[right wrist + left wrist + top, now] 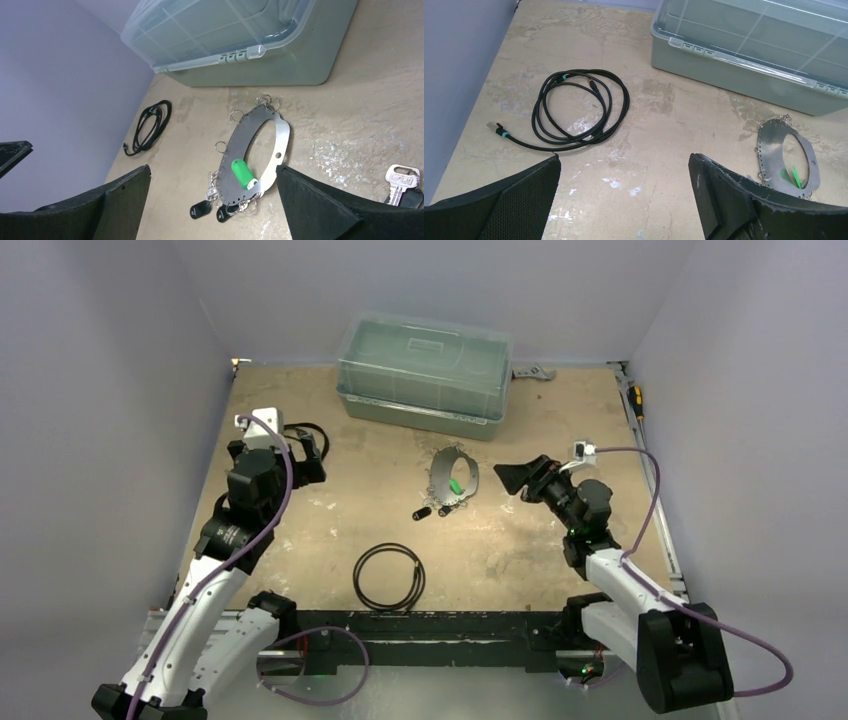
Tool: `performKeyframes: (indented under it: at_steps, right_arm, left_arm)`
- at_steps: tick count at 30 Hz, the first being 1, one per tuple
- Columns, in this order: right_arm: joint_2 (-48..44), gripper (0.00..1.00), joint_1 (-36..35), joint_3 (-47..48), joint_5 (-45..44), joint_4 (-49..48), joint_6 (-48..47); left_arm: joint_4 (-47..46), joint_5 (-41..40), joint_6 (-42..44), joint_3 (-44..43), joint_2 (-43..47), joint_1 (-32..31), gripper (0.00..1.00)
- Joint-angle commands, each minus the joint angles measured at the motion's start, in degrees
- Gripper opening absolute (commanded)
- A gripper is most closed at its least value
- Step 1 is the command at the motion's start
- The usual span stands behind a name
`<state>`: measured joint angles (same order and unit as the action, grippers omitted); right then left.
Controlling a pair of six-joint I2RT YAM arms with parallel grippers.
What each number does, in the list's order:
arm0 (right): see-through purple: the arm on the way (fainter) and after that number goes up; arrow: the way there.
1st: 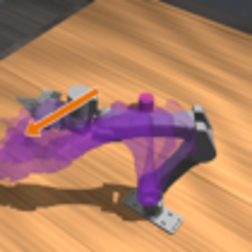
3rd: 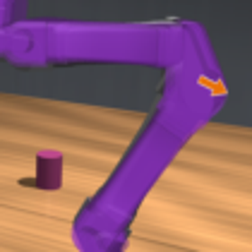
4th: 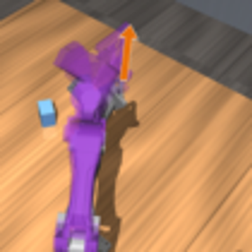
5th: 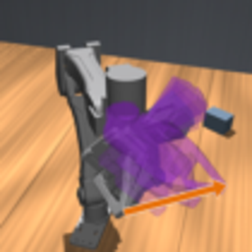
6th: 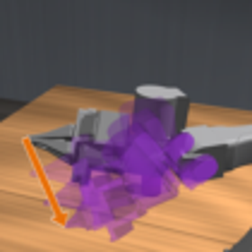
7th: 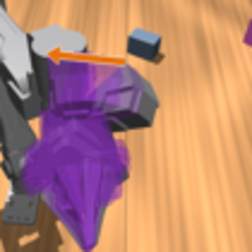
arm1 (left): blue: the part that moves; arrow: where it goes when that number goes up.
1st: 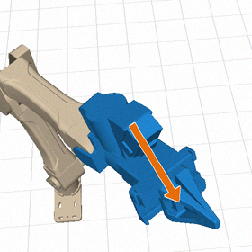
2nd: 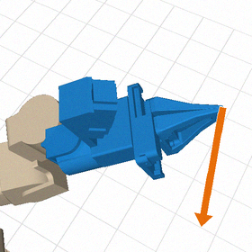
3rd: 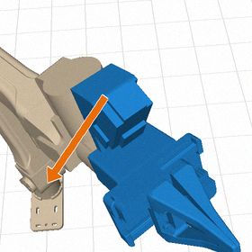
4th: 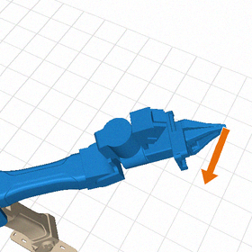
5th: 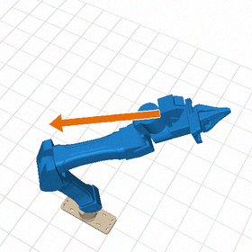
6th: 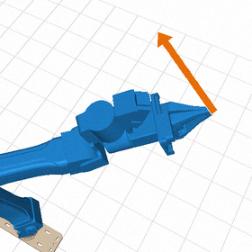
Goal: Put the keys on the keyring
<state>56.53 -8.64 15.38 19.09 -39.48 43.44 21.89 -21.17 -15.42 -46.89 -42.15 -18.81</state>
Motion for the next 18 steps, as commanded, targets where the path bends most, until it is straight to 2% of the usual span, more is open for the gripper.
performKeyframes:
  at_steps: [1, 5, 12, 18]
  right_arm:
    - [0.74, 0.99, -2.54, 4.49, 0.5, 0.41, -4.02]
    - [1.96, 0.99, -11.05, 10.23, -6.86, 8.31, -12.82]
    - [9.39, 0.99, -22.54, 21.52, -18.29, 21.18, -21.64]
    - [17.51, 0.98, -26.6, 29.28, -19.24, 28.82, -25.77]
  left_arm:
    - [-1.76, 1.04, 0.63, -0.85, 0.5, 0.26, 0.99]
    - [-1.52, 1.21, 0.65, -1.15, 0.36, 0.26, 0.99]
    - [-1.42, 1.28, 0.75, -1.09, 0.93, 0.31, 0.99]
    - [-1.07, 1.76, 1.0, -1.2, 1.12, 0.26, 0.99]
